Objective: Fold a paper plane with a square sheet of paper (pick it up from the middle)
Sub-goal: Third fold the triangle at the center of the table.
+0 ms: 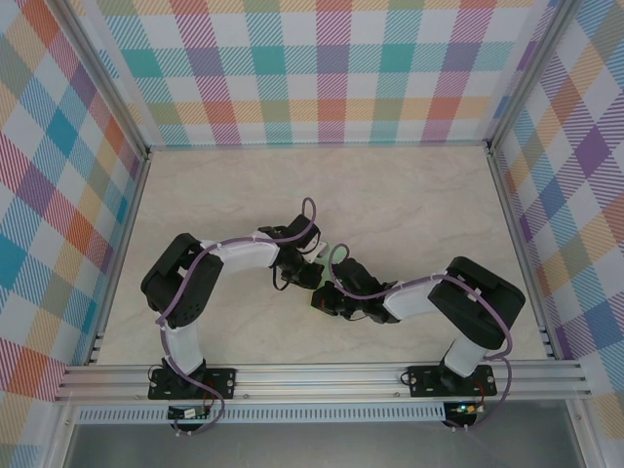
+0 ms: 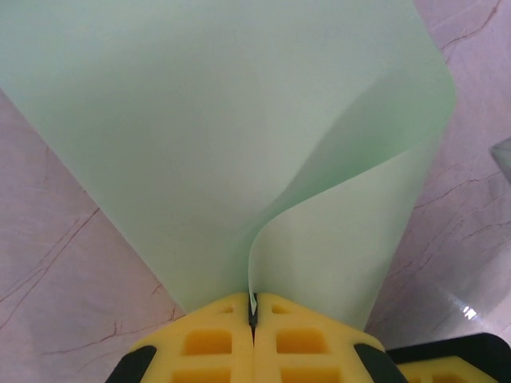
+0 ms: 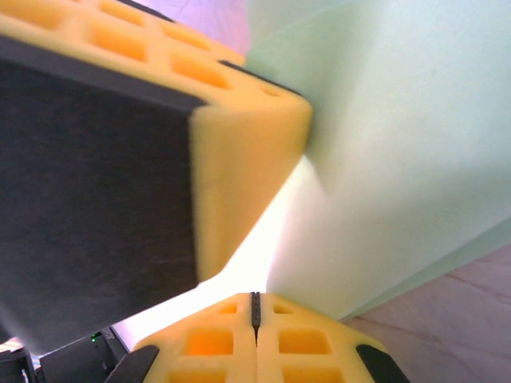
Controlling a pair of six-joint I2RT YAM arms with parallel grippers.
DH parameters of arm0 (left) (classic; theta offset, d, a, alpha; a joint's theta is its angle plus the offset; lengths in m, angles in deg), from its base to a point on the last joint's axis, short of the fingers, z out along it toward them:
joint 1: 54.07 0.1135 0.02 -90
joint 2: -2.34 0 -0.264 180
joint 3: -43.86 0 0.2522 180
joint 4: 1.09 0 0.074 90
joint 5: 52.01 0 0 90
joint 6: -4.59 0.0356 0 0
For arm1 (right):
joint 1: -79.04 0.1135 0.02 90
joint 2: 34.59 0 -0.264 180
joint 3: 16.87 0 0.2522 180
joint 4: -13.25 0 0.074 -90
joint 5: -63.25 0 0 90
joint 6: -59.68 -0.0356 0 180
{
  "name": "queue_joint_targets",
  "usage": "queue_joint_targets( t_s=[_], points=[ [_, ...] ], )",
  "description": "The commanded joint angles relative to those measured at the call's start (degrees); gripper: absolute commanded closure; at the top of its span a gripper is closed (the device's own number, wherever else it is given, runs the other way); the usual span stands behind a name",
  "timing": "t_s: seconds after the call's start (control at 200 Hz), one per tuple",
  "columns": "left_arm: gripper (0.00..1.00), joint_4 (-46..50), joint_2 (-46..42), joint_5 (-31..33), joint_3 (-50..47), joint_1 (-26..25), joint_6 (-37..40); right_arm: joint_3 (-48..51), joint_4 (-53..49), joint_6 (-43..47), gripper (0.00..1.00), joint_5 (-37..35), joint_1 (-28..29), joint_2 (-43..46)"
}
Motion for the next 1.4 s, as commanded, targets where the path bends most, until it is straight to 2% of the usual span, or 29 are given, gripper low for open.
queue_joint_targets(
  t_s=[0.0, 0.135, 0.38, 0.565, 0.88, 1.025, 1.17, 1.395],
  points=[
    [1.0, 1.79, 3.01, 0.47, -0.9, 0.24, 0.69, -0.55, 1.86, -0.53, 1.0, 1.08, 0.36, -1.4],
    [1.0, 1.94, 3.08, 0.38, -0.86, 0.17, 0.69, -0.29, 2.62, -0.95, 1.0, 1.37, 0.36, -2.06],
    [1.0, 1.93, 3.01, 0.28, -0.9, 0.17, 0.69, 0.51, 0.51, 0.1, 1.0, 0.25, 0.76, 3.44],
    [1.0, 1.97, 3.16, 0.19, -0.78, 0.22, 0.69, 0.14, 2.64, -0.71, 1.0, 1.51, 1.75, 0.66],
    [1.0, 1.97, 3.45, 0.04, -0.55, 0.18, 0.72, -0.45, -1.92, -0.3, 1.0, -0.25, 1.76, -2.21],
    [1.0, 2.14, 3.45, -0.24, -0.45, 0.18, 0.77, 1.03, -1.97, 0.03, 1.0, -0.69, 1.63, 3.59],
    [1.0, 2.14, 3.45, -0.05, -0.38, 0.23, 0.78, 1.32, -2.66, 2.29, 1.0, -0.28, 0.26, 9.04],
    [1.0, 2.1, 3.45, -0.06, -0.46, 0.22, 0.87, 3.53, 1.8, 1.86, 1.0, 0.95, -3.81, 7.19]
  ],
)
